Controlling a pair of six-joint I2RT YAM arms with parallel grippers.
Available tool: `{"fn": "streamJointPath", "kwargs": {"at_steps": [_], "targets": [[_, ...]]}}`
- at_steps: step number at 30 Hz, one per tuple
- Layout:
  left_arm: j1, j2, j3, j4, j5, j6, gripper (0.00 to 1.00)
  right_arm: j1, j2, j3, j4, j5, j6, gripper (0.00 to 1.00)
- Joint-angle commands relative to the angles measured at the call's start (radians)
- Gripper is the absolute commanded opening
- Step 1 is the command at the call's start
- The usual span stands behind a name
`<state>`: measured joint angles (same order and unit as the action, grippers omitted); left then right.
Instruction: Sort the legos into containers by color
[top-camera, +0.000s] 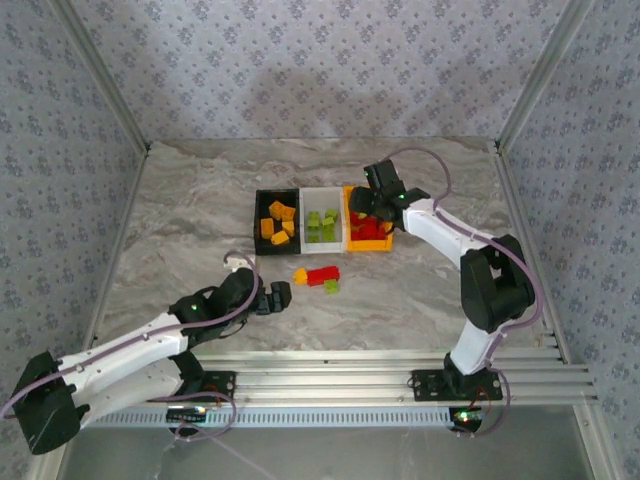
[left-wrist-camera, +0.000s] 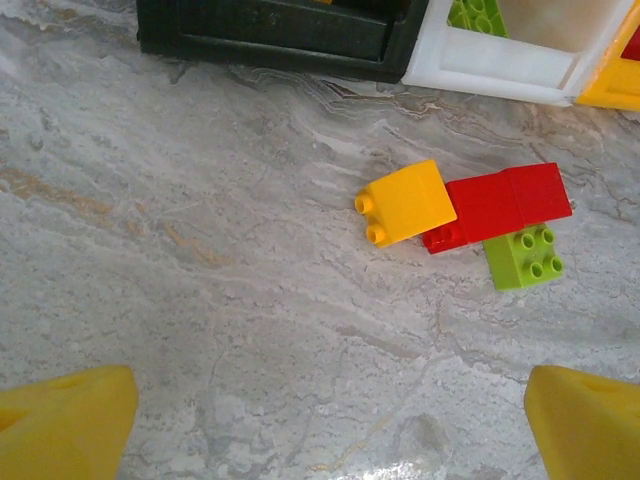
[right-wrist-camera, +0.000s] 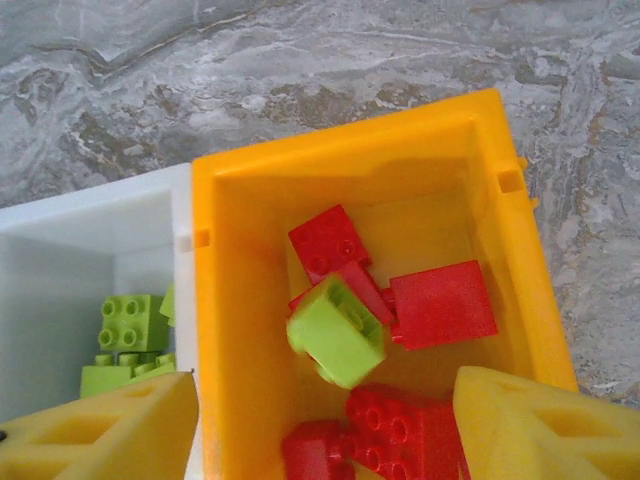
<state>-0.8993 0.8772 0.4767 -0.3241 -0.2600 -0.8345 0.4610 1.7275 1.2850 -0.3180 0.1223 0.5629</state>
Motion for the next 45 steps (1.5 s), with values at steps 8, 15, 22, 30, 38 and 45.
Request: {"fn": "streamJointPath", "kwargs": {"at_steps": [8, 15, 22, 30, 38, 45], "targets": [[0.023, 0.393, 0.192, 0.186, 0.008, 0.146, 0.76, 0.147, -0.263, -0.219, 0.048, 0.033, -0.001, 0.72], [0.052, 0.607, 0.292, 0.253, 0.028, 0.166, 0.64, 0.195, -0.432, -0.388, 0.088, 0.059, 0.053, 0.72], [0.071, 0.629, 0.237, 0.218, -0.011, 0.124, 0.49, 0.205, -0.536, -0.461, 0.089, 0.073, 0.058, 0.72], [0.082, 0.446, 0.113, 0.112, -0.040, 0.117, 0.44, 0.211, -0.565, -0.491, 0.109, 0.073, 0.093, 0.72], [0.044, 0.359, 0.158, 0.111, -0.007, 0.136, 0.74, 0.219, -0.571, -0.513, 0.125, 0.074, 0.102, 0.72], [0.049, 0.600, 0.222, 0.104, -0.067, 0.169, 0.76, 0.225, -0.618, -0.545, 0.116, 0.079, 0.113, 0.73]]}}
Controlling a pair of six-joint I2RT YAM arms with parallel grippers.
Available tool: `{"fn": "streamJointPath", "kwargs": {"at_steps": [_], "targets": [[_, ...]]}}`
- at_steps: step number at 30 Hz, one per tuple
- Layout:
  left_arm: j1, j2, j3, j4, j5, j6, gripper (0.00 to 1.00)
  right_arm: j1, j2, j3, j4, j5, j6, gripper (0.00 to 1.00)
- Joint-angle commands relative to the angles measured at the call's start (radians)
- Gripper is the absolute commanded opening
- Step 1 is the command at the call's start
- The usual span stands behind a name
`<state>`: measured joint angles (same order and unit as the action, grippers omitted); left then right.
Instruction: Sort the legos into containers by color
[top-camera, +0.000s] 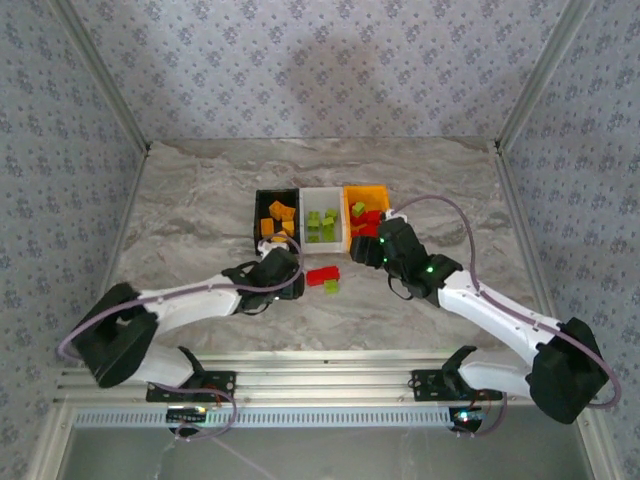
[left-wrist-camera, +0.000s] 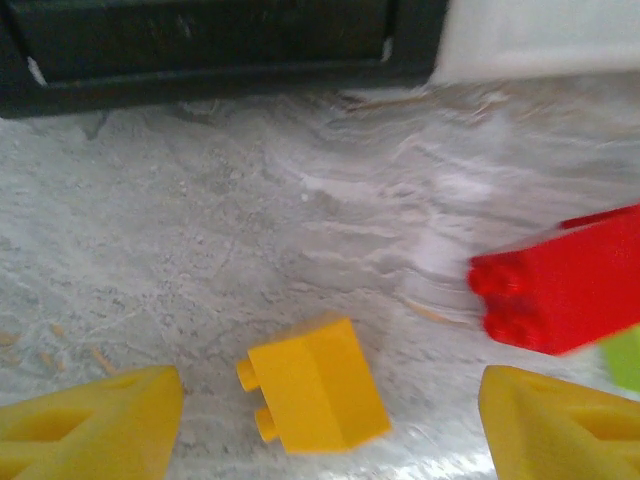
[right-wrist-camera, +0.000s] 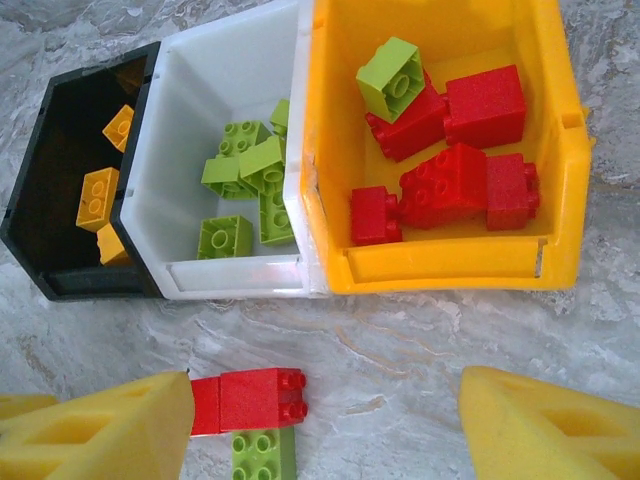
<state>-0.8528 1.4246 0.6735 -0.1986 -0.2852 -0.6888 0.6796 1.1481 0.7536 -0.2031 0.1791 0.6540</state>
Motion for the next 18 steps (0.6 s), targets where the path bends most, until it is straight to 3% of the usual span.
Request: {"fn": "streamJointPath", "kwargs": {"at_steps": [1, 8, 18], "targets": [[0.003, 0.068, 0.024, -0.019, -0.046, 0.024, 0.72, 0.008, -0.048, -0.016, -0.004, 0.023, 0.022, 0.73], [0.006, 0.102, -0.003, 0.018, -0.031, 0.022, 0.51, 0.010, -0.112, -0.052, -0.003, 0.034, 0.036, 0.73], [0.007, 0.042, -0.015, 0.007, -0.026, 0.026, 0.32, 0.014, -0.120, -0.065, -0.002, 0.035, 0.043, 0.73]]}}
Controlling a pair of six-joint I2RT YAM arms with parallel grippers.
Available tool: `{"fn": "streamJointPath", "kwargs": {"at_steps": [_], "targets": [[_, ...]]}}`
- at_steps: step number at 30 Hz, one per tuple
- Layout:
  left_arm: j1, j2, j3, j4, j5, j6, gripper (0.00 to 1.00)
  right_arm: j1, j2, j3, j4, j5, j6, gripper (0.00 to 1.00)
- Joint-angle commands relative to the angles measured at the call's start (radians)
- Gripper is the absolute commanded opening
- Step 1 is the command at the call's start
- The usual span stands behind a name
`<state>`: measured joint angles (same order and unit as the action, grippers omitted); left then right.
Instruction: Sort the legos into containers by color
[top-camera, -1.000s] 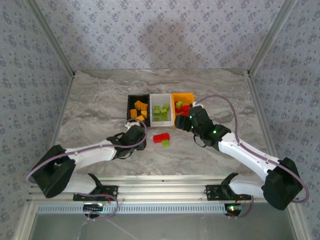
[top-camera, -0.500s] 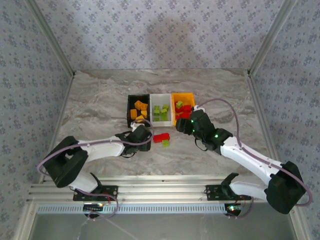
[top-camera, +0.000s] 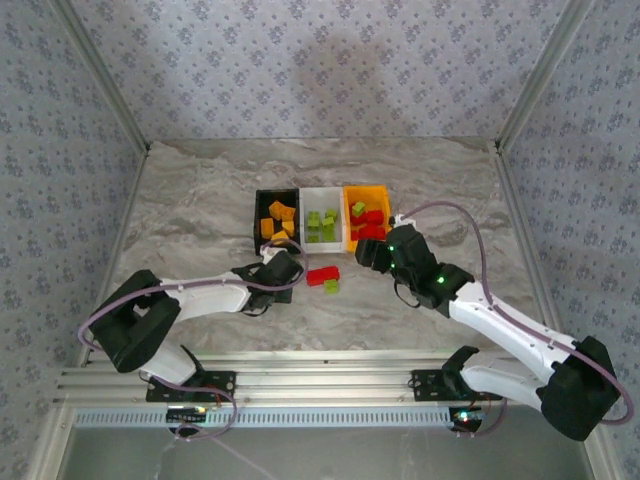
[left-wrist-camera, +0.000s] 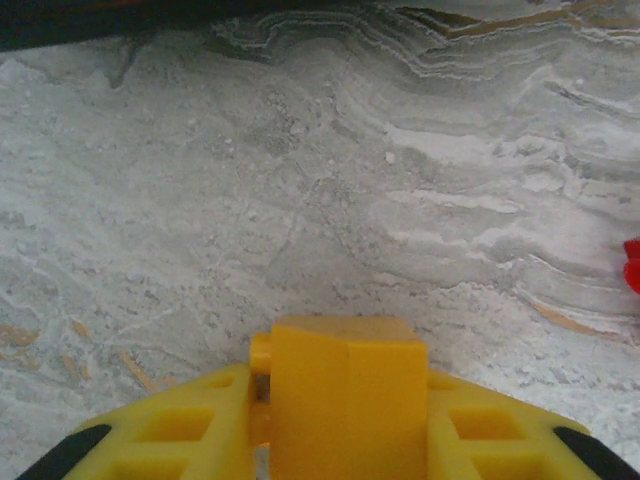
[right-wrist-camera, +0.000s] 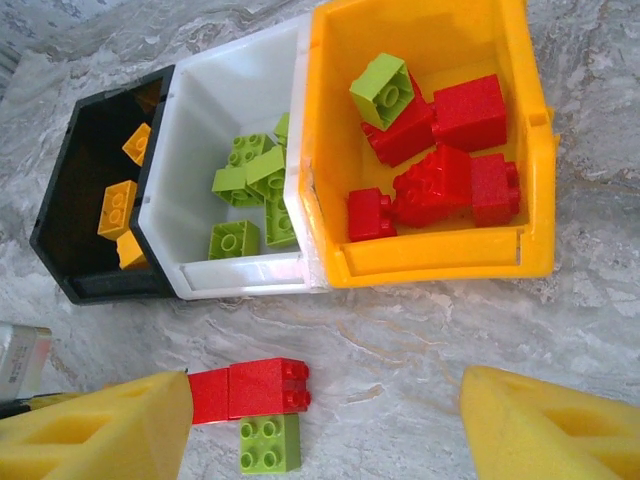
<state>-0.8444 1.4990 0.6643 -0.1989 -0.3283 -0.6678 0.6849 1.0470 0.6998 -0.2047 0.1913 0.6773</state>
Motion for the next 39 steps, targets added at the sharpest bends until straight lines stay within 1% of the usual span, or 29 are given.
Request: {"fn": "streamJointPath", "kwargs": {"at_steps": [1, 5, 8, 10, 12, 14, 20, 25, 28, 30, 32, 34, 37, 39], "targets": [[-0.001, -0.043, -0.003, -0.002, 0.016, 0.006, 0.30, 0.010, -0.021, -0.012, 0.001, 0.023, 0.021, 0.73], [-0.002, -0.107, 0.004, -0.041, 0.023, 0.005, 0.25, 0.010, -0.031, -0.022, 0.001, 0.027, 0.024, 0.73], [0.001, -0.168, 0.037, -0.084, 0.015, 0.009, 0.24, 0.013, -0.039, -0.028, 0.005, 0.023, 0.028, 0.73], [0.019, -0.201, 0.080, -0.110, 0.014, 0.020, 0.24, 0.014, -0.043, -0.035, 0.010, 0.023, 0.033, 0.73], [0.054, -0.203, 0.144, -0.134, 0.015, 0.043, 0.25, 0.017, -0.044, -0.040, 0.012, 0.023, 0.037, 0.73], [0.092, -0.170, 0.212, -0.145, 0.021, 0.074, 0.26, 0.022, -0.042, -0.044, 0.010, 0.022, 0.039, 0.73], [0.204, 0.043, 0.433, -0.178, 0.040, 0.144, 0.26, 0.041, -0.049, -0.066, -0.016, 0.023, 0.047, 0.73], [0.260, 0.196, 0.582, -0.199, 0.047, 0.182, 0.27, 0.073, -0.069, -0.093, -0.034, 0.025, 0.060, 0.73], [0.287, 0.256, 0.646, -0.223, 0.052, 0.188, 0.36, 0.106, -0.069, -0.107, -0.039, 0.021, 0.062, 0.74], [0.297, 0.270, 0.674, -0.240, 0.056, 0.193, 0.46, 0.133, -0.061, -0.114, -0.040, 0.020, 0.067, 0.74], [0.298, 0.252, 0.687, -0.250, 0.071, 0.191, 0.56, 0.161, -0.048, -0.120, -0.035, 0.022, 0.071, 0.75], [0.292, 0.201, 0.678, -0.241, 0.102, 0.180, 0.66, 0.190, -0.023, -0.125, -0.022, 0.020, 0.074, 0.76], [0.261, 0.075, 0.632, -0.213, 0.136, 0.163, 0.85, 0.230, 0.052, -0.121, 0.023, 0.009, 0.073, 0.77], [0.228, -0.010, 0.586, -0.199, 0.156, 0.151, 0.92, 0.252, 0.124, -0.106, 0.050, 0.001, 0.063, 0.77]]}}
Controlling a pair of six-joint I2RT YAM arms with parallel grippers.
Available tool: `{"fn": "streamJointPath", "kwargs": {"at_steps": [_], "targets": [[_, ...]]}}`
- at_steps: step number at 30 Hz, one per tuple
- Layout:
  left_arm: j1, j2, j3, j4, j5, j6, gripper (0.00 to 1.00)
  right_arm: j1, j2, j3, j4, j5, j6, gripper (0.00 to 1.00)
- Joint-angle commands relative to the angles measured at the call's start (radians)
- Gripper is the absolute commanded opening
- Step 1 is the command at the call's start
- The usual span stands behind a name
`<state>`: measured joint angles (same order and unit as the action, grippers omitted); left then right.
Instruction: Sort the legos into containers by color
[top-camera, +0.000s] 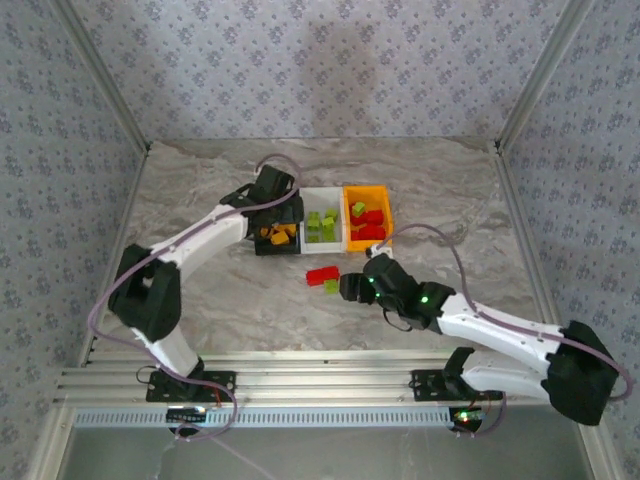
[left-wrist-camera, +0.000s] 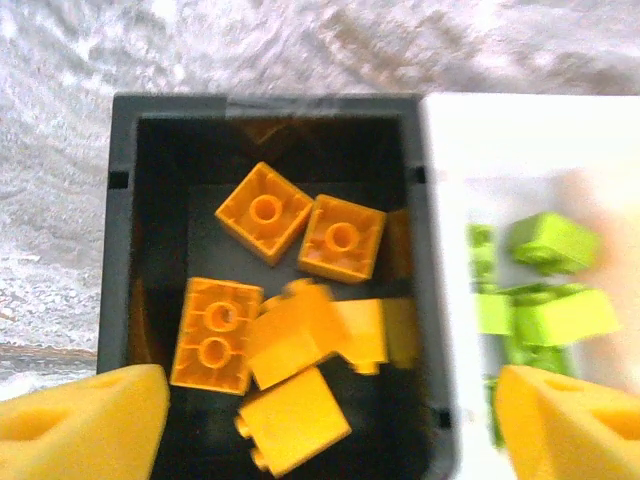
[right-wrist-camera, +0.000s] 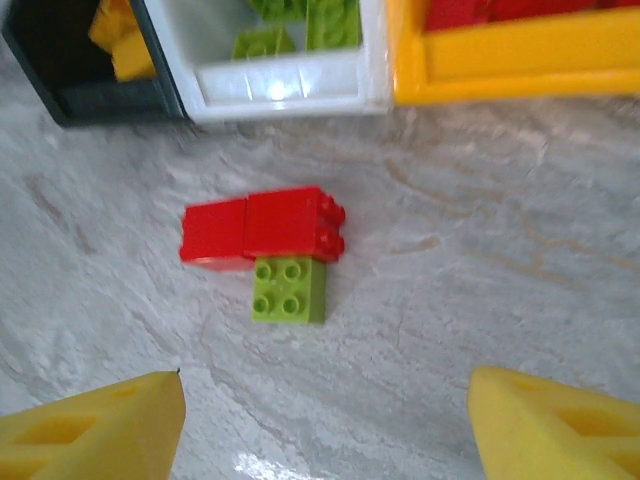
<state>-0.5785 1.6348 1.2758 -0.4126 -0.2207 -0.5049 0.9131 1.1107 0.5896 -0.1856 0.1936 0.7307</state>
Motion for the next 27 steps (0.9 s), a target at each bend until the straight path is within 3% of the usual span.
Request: {"fn": "streamJointPath", "kwargs": {"at_steps": [1, 3, 7, 15, 27], "targets": [[-0.062, -0.193, -0.059, 0.023, 0.059, -0.021, 0.94, 0.031, 0.105, 0.021, 0.037, -0.006, -0.001, 0.77], [-0.113, -0.279, -0.130, 0.033, 0.063, -0.035, 0.99, 0.044, 0.188, 0.064, 0.045, -0.004, -0.025, 0.77], [-0.215, -0.449, -0.307, 0.038, 0.029, -0.098, 1.00, 0.058, 0.343, 0.151, 0.036, 0.024, -0.065, 0.76], [-0.267, -0.722, -0.596, 0.037, -0.022, -0.254, 1.00, 0.065, 0.526, 0.268, -0.010, 0.073, -0.078, 0.73], [-0.266, -0.745, -0.636, 0.004, -0.092, -0.256, 0.99, 0.091, 0.598, 0.276, 0.013, 0.071, -0.090, 0.49]]}}
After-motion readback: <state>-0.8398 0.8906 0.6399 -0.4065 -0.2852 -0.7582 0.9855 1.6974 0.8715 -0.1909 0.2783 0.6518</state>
